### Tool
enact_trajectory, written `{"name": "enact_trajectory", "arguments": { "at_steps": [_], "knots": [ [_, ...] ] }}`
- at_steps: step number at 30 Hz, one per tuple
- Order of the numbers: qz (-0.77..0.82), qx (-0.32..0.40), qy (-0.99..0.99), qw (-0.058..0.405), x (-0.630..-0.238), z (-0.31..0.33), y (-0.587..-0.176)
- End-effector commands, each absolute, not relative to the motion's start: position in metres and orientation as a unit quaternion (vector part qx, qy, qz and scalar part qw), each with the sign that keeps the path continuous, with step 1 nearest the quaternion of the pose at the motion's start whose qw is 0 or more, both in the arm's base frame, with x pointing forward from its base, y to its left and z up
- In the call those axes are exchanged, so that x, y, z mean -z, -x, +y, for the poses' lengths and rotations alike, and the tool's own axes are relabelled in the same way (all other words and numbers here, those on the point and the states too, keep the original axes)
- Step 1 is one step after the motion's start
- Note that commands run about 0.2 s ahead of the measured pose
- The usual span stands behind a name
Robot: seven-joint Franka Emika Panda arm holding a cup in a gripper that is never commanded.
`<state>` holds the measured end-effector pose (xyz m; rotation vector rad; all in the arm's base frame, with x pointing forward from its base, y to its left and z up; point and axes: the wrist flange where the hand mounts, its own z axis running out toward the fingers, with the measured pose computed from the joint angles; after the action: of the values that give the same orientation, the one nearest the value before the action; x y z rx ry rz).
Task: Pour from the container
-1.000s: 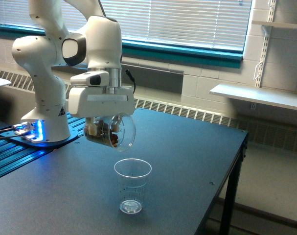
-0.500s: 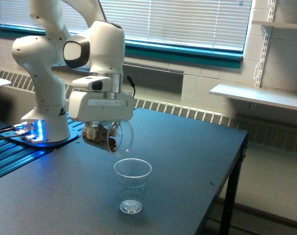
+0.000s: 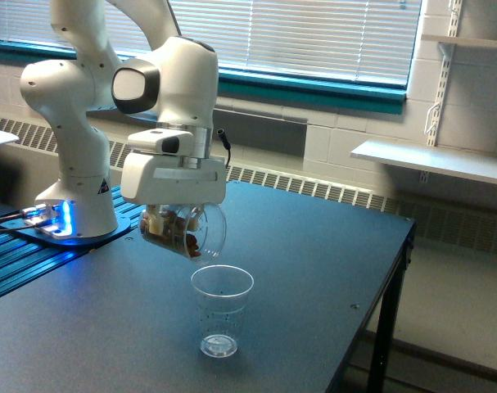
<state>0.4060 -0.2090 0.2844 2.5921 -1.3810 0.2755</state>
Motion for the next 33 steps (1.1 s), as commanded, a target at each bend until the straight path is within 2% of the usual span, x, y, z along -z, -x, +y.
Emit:
{"name": "enact_trajectory", "arguments": {
  "at_steps": [1,11,33],
  "knots": [
    [-0.454,-0.089,-0.880,0.104,-0.285,-0.200,-0.415],
    [-0.442,-0.071,-0.885,0.125,-0.276,-0.194,-0.420],
    [-0.421,-0.053,-0.895,0.137,-0.270,-0.183,-0.435]
  ]
}}
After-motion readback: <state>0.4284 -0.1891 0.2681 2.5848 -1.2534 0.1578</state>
